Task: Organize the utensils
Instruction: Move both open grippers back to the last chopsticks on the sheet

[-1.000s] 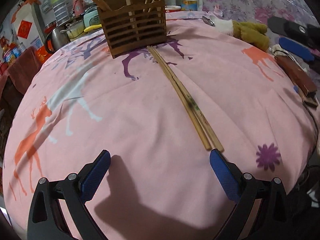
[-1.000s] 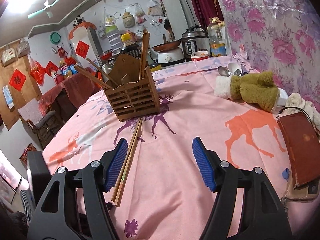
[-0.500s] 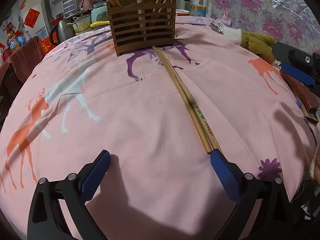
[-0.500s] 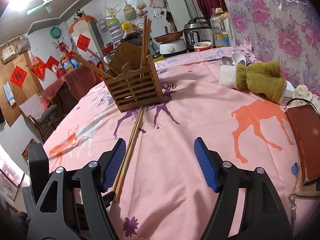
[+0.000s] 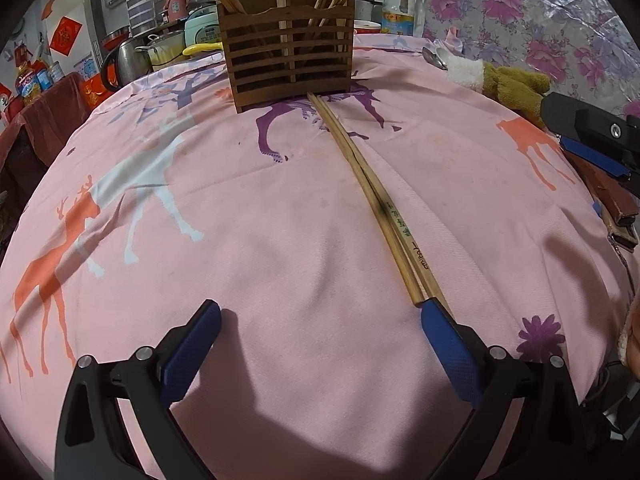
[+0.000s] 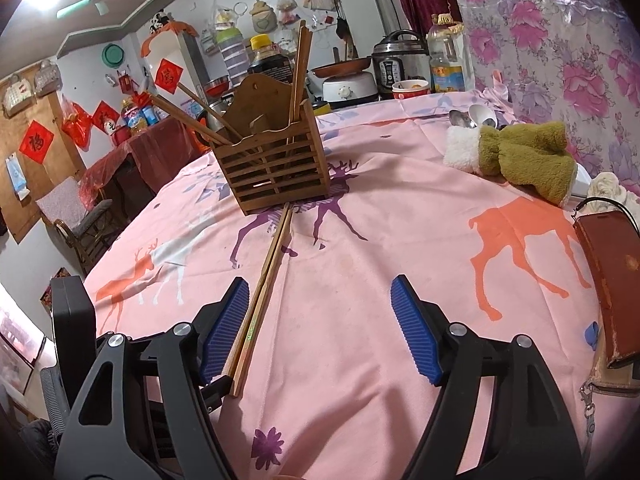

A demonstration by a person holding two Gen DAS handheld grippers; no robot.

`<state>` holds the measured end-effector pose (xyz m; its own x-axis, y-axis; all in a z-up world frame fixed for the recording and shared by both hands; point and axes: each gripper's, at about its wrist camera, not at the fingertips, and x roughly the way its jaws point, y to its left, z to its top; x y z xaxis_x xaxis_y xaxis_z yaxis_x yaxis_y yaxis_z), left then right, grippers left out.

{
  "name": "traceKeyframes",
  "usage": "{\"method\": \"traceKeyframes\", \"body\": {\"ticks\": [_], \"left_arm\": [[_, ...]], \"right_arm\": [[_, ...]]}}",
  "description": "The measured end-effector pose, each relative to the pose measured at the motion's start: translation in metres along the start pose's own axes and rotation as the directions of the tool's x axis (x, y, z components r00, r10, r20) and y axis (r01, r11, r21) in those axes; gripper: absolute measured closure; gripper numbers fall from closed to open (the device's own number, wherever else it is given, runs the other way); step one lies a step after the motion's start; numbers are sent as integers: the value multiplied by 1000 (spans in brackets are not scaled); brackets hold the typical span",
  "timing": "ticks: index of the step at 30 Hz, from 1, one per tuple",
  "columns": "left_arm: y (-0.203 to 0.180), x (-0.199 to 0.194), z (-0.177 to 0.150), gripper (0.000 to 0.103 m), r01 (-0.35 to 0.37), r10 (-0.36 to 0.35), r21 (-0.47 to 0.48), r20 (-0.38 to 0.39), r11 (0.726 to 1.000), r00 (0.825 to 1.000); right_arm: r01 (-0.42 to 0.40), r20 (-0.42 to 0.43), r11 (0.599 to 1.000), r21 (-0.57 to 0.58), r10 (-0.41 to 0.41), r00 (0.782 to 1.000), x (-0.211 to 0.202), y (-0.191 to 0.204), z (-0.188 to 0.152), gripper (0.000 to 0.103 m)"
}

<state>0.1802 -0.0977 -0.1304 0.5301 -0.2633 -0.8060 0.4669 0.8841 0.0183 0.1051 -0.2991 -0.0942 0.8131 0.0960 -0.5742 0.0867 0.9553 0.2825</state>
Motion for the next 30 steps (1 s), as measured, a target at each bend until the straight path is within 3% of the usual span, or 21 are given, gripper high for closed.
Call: {"method": "traceKeyframes", "body": {"ticks": [3,6,9,11,15,22,26,29,30], "left_arm": [[12,0,1,4,-30,29,-16,-7,999,1000],[46,-1,2,4,-118,116,-92,-25,989,993],[84,-4,-2,5,-133,125,-205,-53,970,991],[89,-12,-4,5,-126,120,-218,-40,968,992],[60,-15,-1,5,-9,7,-150,-18,989,1000],[-7,1,3,5,37,-35,59,-25,998,999],[-8,9,13,4,48,-45,48,-53,998,998],[8,13,22,4,-36,38,27,-58,999,998],[22,12,23,4,-104,104,6,-50,995,993]], "right_arm": [[3,2,1000,5,-3,1000,0,0,0,30],[1,5,1000,15,-1,1000,-1,-3,0,30],[-5,-1,1000,22,5,1000,0,-6,0,30],[-13,-10,1000,20,13,1000,2,-5,-1,30],[-9,-22,1000,1,9,1000,4,-2,-2,30],[8,-20,999,37,-7,1000,5,-12,1,30],[7,-30,999,34,-6,1000,8,-11,0,30],[8,-22,1000,27,-8,1000,6,-10,0,30],[6,-21,1000,28,-6,1000,6,-11,0,30]]}}
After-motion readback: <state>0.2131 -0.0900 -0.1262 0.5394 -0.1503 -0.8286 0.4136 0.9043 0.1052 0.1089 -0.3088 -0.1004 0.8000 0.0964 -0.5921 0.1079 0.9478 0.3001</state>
